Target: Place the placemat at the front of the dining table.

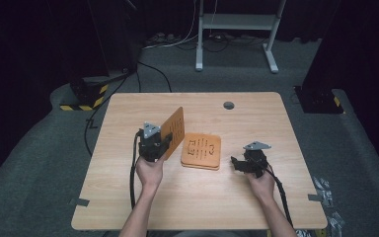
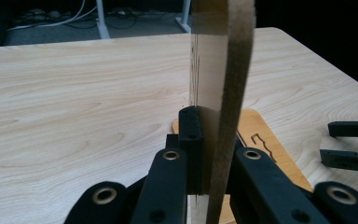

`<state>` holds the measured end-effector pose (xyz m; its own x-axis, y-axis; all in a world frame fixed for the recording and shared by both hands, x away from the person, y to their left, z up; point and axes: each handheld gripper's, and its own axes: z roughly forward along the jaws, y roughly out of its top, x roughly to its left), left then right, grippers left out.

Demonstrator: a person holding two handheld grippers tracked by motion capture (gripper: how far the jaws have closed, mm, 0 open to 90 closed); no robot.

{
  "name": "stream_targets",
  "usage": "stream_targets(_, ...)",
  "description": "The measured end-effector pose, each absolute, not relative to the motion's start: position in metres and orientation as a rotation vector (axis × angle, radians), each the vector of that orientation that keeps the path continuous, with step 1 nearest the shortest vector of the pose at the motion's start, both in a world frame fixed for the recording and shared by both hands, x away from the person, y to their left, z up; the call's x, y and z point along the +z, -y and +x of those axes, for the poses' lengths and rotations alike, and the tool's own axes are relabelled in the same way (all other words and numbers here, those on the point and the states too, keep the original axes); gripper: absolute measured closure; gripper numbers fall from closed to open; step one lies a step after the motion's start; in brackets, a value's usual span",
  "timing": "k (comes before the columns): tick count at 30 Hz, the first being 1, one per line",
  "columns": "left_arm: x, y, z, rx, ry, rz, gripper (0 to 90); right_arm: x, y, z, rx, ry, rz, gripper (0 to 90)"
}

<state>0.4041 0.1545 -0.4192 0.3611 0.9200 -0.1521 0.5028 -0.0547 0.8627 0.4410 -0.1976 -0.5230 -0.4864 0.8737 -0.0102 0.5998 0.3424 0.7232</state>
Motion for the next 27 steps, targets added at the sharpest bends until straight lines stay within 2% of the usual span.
stream_targets(8, -0.418, -0.165, 0.402, 0.583, -1.281, 1.697, 86.1, -0.523, 0.197, 0.441, 0.939, -2.213, 1.297, 28.2)
stream_targets(27, -0.426, -0.194, 0.398, 0.596, -1.346, 1.576, 86.2, -0.523, 0.198, 0.441, 0.937, -2.214, 1.296, 28.0)
